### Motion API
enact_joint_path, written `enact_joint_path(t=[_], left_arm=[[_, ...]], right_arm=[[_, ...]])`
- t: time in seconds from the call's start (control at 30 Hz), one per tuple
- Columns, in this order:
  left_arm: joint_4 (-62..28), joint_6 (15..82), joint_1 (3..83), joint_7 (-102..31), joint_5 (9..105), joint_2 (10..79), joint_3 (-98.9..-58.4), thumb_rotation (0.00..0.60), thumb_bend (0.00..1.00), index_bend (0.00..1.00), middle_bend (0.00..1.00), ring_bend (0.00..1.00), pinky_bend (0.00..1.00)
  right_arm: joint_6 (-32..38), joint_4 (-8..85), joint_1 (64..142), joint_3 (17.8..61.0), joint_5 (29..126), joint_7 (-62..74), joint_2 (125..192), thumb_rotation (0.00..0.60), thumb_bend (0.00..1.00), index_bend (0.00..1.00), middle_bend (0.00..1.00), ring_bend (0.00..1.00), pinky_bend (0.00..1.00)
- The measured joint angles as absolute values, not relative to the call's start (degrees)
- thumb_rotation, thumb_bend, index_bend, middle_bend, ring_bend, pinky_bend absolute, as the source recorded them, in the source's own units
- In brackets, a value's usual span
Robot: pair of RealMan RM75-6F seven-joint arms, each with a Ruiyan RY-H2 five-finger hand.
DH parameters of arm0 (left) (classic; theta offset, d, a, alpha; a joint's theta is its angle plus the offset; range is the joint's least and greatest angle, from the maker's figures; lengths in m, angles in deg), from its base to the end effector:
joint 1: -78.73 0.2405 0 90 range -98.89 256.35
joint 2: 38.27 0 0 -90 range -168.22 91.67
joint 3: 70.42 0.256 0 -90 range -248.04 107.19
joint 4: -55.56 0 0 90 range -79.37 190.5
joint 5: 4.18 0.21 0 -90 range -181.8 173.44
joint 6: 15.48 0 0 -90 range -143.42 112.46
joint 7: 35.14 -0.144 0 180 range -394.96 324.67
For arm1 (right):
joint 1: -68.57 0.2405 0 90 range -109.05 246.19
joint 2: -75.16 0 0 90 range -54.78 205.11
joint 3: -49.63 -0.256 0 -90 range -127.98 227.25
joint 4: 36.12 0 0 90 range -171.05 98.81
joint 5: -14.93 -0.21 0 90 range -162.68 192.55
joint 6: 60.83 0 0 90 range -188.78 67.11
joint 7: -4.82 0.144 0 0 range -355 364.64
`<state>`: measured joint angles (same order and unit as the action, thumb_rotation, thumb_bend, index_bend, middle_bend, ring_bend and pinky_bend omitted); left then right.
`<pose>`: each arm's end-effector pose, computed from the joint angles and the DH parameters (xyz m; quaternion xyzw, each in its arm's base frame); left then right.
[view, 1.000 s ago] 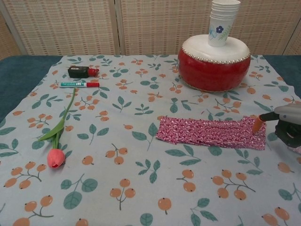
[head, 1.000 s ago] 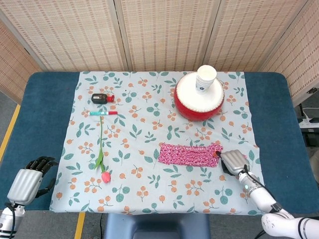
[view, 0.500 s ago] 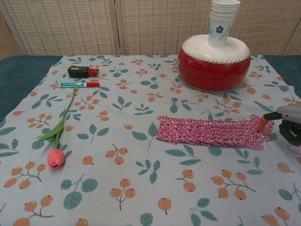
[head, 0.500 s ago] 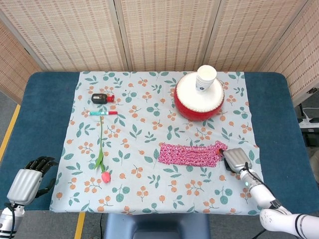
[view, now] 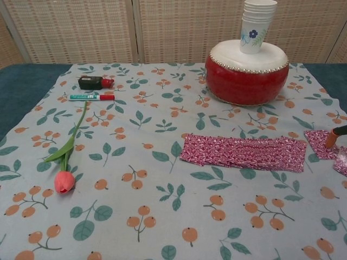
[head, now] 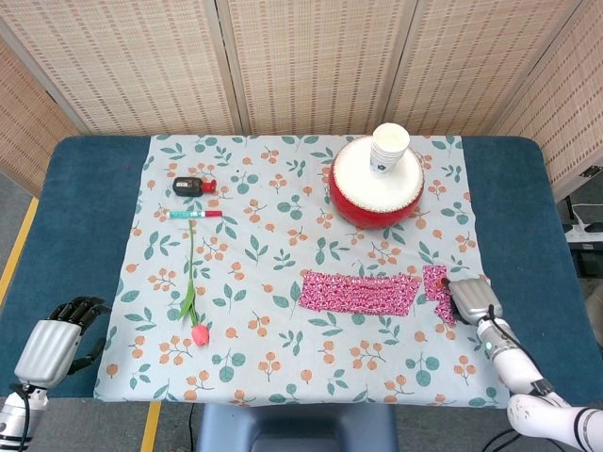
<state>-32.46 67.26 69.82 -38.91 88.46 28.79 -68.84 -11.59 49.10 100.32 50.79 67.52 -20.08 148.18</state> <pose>-0.3024 0.1854 0.1270 -0.6799 -0.3424 -0.3658 0.5354 -0.3144 -0.2893 0.0559 0.7287 -0.4389 0.1273 0.5100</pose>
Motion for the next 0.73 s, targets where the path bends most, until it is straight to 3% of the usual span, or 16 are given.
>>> enact_joint_path(t=[0.33, 0.53, 0.6, 0.7, 0.73], left_arm=[[-32.43, 67.24, 69.85, -38.94, 88.48, 28.78, -68.79, 0.600, 0.38, 0.31, 0.24, 0.21, 0.32], [-32.34, 67.06, 69.80, -39.05, 88.19, 28.88, -68.90, 0.600, 0.38, 0.31, 0.24, 0.21, 0.32], [-32.36, 67.15, 69.79, -39.19, 88.30, 28.94, -68.92, 0.600, 0.38, 0.31, 0.24, 0.21, 0.32], [-32.35, 67.20, 69.73, -39.40, 88.65, 29.04, -68.84, 0.600, 0.38, 0.31, 0.24, 0.21, 0.32], [-32.32, 67.15, 69.69, -39.43, 88.73, 29.12, -68.81, 0.600, 0.38, 0.31, 0.24, 0.21, 0.32]], right_arm=[[-8.96, 50.37, 98.73, 50.83, 67.88, -19.44, 146.10, 0.600, 0.89, 0.25, 0.78, 0.77, 0.63], [-1.72, 55.11, 95.26, 51.32, 76.99, -14.96, 143.57, 0.600, 0.88, 0.25, 0.78, 0.75, 0.62], [3.51, 55.91, 93.01, 51.77, 82.05, -12.31, 143.23, 0.600, 0.76, 0.25, 0.74, 0.67, 0.56], [12.25, 55.75, 88.92, 52.50, 88.54, -8.46, 143.30, 0.600, 0.47, 0.20, 0.39, 0.32, 0.37], [14.82, 55.54, 87.60, 52.66, 90.08, -7.65, 143.39, 0.600, 0.43, 0.17, 0.32, 0.24, 0.34]])
